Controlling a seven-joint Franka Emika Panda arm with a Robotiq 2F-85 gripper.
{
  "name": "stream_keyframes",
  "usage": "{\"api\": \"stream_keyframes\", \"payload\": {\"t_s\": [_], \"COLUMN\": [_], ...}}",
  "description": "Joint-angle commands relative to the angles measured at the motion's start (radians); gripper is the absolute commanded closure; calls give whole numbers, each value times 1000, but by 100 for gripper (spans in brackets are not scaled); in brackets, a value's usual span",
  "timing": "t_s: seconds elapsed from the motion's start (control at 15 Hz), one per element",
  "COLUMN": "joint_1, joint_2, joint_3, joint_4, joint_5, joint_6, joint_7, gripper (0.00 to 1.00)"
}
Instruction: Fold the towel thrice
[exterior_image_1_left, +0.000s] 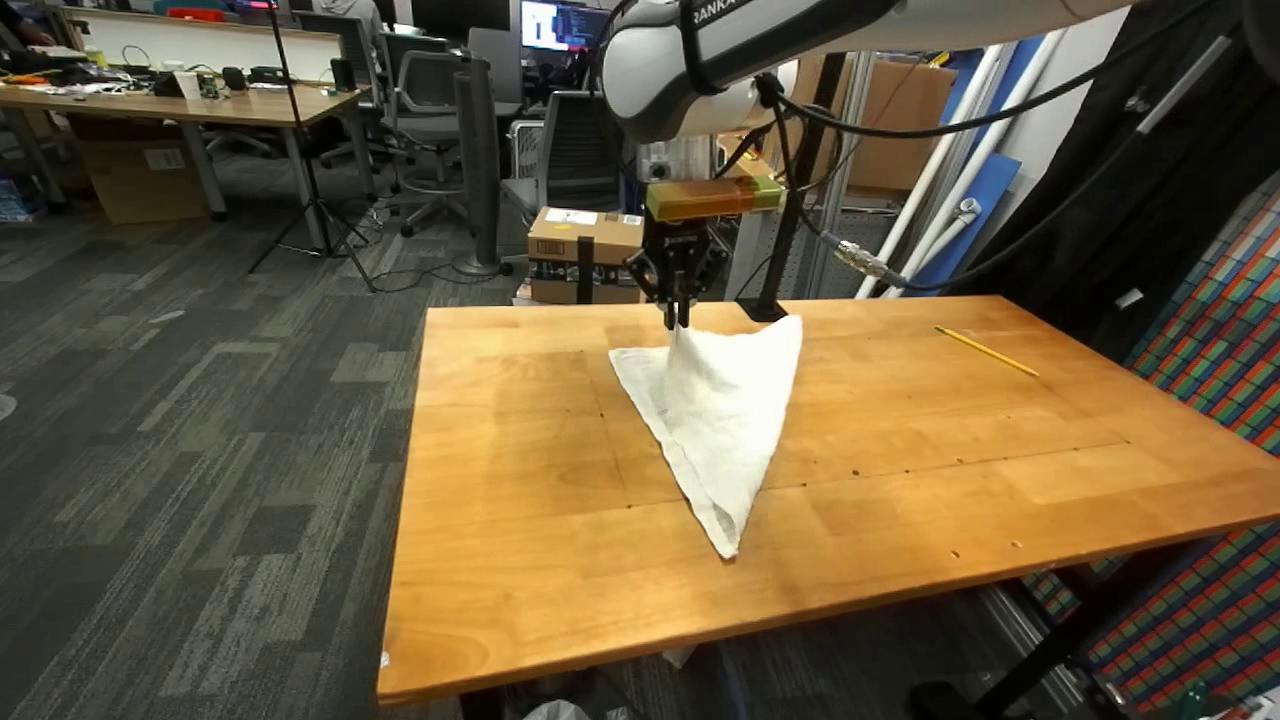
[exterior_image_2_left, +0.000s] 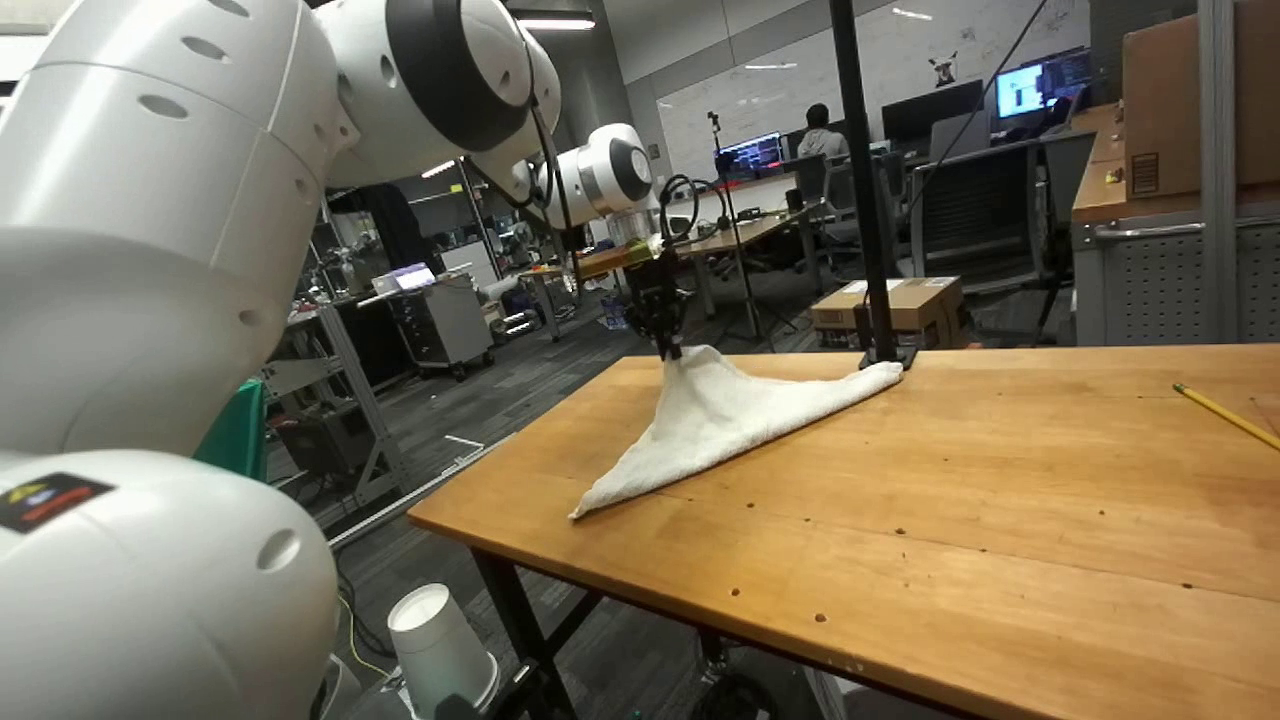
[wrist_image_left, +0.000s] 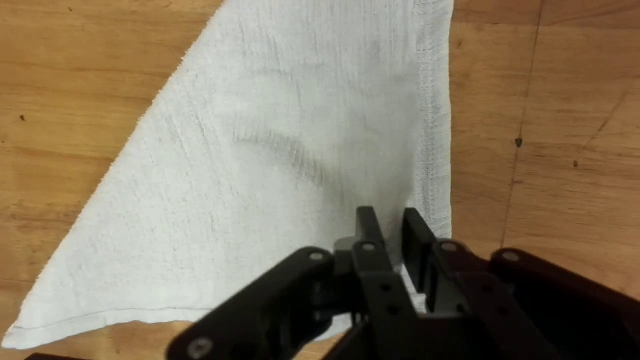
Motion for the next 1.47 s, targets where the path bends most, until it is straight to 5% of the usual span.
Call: {"api": "stream_keyframes", "payload": {"t_s": [0.0, 0.47, 1.4], "joint_1": [18, 14, -288], "joint_2": [62, 66, -341], "joint_3": [9, 0, -83], "joint_4": [111, 108, -454], "joint_5": [19, 22, 132], "joint_6": [-68, -65, 393], "joint_7": [13, 22, -49], "gripper": [49, 0, 0]}}
